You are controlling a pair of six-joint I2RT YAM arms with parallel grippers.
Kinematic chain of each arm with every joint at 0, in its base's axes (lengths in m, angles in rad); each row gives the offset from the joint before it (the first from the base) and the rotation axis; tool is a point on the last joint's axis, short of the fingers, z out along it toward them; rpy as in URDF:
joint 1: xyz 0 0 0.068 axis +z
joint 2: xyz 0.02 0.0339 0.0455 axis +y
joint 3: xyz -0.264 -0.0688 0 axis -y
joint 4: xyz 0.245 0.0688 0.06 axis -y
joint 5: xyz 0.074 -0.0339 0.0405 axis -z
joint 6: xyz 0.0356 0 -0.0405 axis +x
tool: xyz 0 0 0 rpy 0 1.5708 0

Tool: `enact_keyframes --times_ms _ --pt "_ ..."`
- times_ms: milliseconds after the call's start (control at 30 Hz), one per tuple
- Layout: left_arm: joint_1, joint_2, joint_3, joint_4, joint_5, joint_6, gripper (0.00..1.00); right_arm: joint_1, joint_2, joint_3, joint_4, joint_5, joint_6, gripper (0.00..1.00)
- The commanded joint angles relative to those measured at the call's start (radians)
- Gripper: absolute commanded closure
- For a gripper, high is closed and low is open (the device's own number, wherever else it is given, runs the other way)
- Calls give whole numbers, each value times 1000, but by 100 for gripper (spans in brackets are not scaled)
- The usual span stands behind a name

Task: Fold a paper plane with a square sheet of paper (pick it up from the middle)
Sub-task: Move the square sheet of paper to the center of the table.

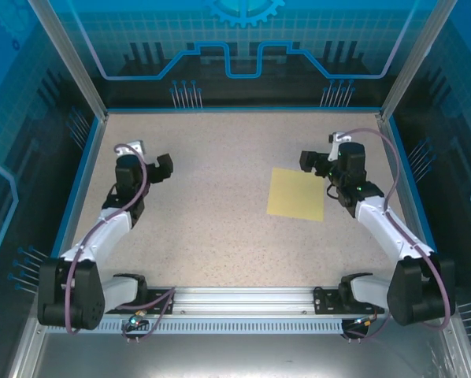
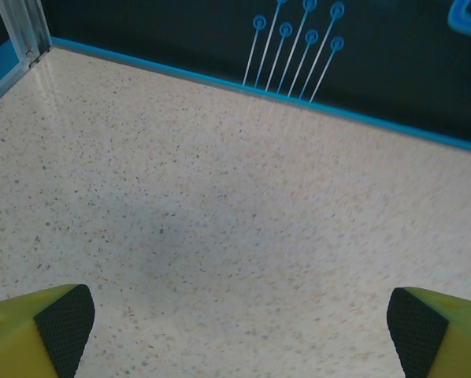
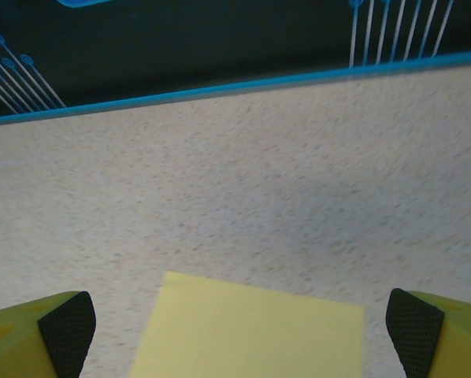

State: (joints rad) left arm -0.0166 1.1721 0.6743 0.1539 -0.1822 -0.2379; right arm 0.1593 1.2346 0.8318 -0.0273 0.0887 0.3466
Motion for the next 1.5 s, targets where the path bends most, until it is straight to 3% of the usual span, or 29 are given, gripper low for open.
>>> enact_keyframes --times_ms 0,100,267,567,867,1167,1267,1467 --pt "4 -30 113 -340 9 -167 1 78 75 41 -232 -22 220 1" --pt "4 -14 176 -455 54 -206 1 128 181 110 -263 -51 297 1" --pt "5 15 196 -463 175 -224 1 161 407 262 -358 -72 360 1" --pt "4 61 215 -484 210 -208 1 183 656 439 -441 -78 400 1" --pt "4 81 215 -480 222 -218 1 265 700 382 -468 -98 466 1" --pt "5 96 217 -478 236 -225 1 547 702 309 -401 -167 698 1" --pt "4 101 219 -482 239 -227 1 596 712 427 -507 -138 631 1" --pt "4 97 215 -489 255 -238 1 587 649 607 -811 85 272 1"
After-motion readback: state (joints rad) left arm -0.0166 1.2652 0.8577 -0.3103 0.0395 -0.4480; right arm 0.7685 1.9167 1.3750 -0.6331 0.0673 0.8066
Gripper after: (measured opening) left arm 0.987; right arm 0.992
